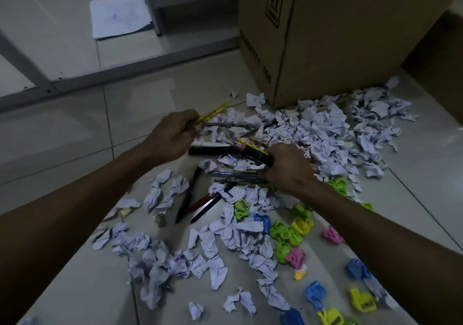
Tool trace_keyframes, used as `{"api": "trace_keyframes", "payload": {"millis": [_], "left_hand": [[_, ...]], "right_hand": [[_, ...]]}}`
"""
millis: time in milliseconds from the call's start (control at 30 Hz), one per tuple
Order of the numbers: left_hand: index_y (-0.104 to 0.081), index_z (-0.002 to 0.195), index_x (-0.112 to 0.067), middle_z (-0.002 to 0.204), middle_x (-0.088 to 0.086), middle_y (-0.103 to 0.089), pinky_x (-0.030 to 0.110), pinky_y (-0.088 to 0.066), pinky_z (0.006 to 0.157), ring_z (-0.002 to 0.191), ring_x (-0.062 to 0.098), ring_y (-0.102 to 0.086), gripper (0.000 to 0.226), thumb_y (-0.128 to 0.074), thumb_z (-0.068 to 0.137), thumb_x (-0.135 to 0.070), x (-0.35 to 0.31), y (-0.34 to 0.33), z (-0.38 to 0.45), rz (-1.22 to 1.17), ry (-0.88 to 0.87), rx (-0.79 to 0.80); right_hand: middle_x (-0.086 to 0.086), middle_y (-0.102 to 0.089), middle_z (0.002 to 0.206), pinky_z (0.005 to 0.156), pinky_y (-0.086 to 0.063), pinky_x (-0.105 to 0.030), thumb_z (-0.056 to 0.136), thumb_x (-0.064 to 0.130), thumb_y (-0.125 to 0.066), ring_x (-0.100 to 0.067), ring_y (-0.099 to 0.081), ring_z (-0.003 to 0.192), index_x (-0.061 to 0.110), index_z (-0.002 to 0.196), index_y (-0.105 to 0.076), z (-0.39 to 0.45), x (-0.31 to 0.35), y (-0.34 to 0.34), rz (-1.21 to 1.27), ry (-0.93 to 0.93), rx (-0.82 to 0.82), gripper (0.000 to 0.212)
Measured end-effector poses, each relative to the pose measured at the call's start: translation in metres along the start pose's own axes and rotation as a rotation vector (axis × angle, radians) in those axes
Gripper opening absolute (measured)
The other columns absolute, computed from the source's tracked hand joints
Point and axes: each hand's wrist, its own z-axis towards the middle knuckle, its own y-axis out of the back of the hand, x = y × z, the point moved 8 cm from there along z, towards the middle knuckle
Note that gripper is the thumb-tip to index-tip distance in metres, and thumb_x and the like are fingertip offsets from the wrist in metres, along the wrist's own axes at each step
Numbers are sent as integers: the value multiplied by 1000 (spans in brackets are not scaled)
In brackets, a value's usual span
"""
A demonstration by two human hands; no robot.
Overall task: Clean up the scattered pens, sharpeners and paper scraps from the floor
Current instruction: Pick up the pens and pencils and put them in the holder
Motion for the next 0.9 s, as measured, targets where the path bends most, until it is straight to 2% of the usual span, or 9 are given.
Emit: {"api": "trace_keyframes", "payload": {"millis": [167,233,333,400,500,667,767,833,900], "left_hand": [[-51,77,-12,61,6,-46,25,-31,48,52,19,-42,17,-52,94,-15,39,-7,-28,-394,426,-183],[-52,70,-13,57,6,-48,26,-35,49,51,22,-47,17,-62,84,-16,52,-20,-45,-294,525,-194],[-63,65,-5,56,7,-55,24,-39,48,54,20,-55,19,-71,77,-18,58,-41,-60,-27,557,-69],[-66,70,-2,63,10,-60,29,-46,54,62,24,-60,23,-75,76,-23,62,-55,-64,30,566,24],[-59,76,-7,76,12,-60,35,-51,62,73,28,-61,30,-77,75,-31,64,-61,-65,113,607,38],[-40,66,-14,76,13,-51,31,-40,58,71,29,-52,45,-55,90,-50,58,-62,-62,204,584,105],[-48,75,-8,77,14,-54,29,-37,58,72,28,-53,39,-47,96,-40,58,-54,-62,113,591,89],[-53,86,-3,75,16,-64,26,-36,51,64,22,-57,22,-44,95,-21,57,-43,-62,-98,627,19],[-56,92,-1,68,15,-66,24,-34,45,53,18,-54,19,-42,94,-14,61,-35,-66,-345,724,-56]], "right_hand": [[-12,-64,82,66,-55,-41,74,15,-75,-31,-60,73,10,93,-70,6,6,-11,-48,42,10,20],[-14,-66,81,66,-57,-43,73,14,-75,-31,-61,69,8,91,-71,8,2,-11,-17,4,-9,19],[-15,-69,84,66,-58,-45,73,17,-77,-31,-64,69,8,92,-73,8,-2,-10,24,-28,-41,21],[-15,-69,85,67,-58,-45,74,18,-78,-31,-64,70,8,92,-74,8,-1,-11,30,-28,-45,22],[-15,-70,84,67,-58,-45,75,18,-78,-31,-65,71,9,92,-74,6,1,-13,46,-23,-26,19],[-16,-69,81,67,-57,-45,74,18,-78,-33,-65,71,9,92,-72,0,7,-15,-11,26,29,21],[-14,-69,81,66,-56,-42,76,20,-77,-32,-65,72,11,94,-73,-1,14,-14,-14,75,36,21],[-12,-69,84,66,-55,-40,76,22,-77,-31,-64,74,14,96,-73,-1,21,-14,-27,110,40,22],[-9,-70,88,67,-56,-38,71,22,-79,-29,-65,78,17,98,-74,1,31,-17,-48,147,69,28]]}}
